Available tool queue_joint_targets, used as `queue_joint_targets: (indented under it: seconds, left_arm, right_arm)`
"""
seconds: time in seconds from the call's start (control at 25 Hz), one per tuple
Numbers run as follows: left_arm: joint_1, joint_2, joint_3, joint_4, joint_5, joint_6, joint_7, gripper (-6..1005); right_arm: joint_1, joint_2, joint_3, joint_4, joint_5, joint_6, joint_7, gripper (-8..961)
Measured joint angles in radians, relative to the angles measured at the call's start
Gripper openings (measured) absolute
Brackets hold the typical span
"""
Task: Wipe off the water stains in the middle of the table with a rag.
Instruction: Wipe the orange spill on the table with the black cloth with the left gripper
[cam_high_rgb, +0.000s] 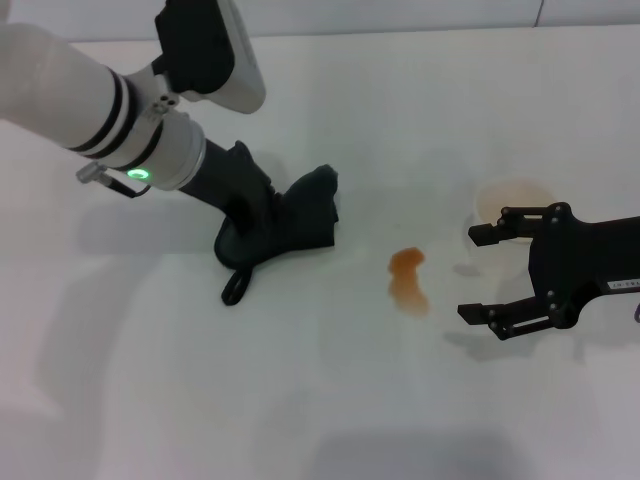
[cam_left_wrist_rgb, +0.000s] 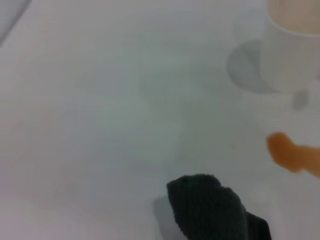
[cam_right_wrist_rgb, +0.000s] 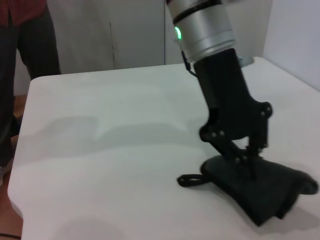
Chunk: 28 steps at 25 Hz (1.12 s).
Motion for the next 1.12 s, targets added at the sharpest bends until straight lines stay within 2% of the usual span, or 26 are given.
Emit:
queue_joint_targets:
  seconds: [0.28, 0.72, 1.12]
  left_arm:
    - [-0.026, 0.001, 0.040, -0.041, -0.071, -0.100, 0.005, 87]
    - [-0.033, 0.000, 0.109, -0.061, -0.129, -0.111, 0.008, 87]
    - [-0.036, -0.002, 0.262, -0.064, -0.233, -0.169, 0.003, 87]
  right_arm:
    - [0.001, 0.000, -0.001, 0.000, 0.000, 0.000, 0.000, 872]
    - [-0.009, -0.003, 0.062, -0.002, -0.011, -0.025, 0.000, 872]
    - [-0.014, -0.003, 0.083, -0.025, -0.037, -0.044, 0.003, 873]
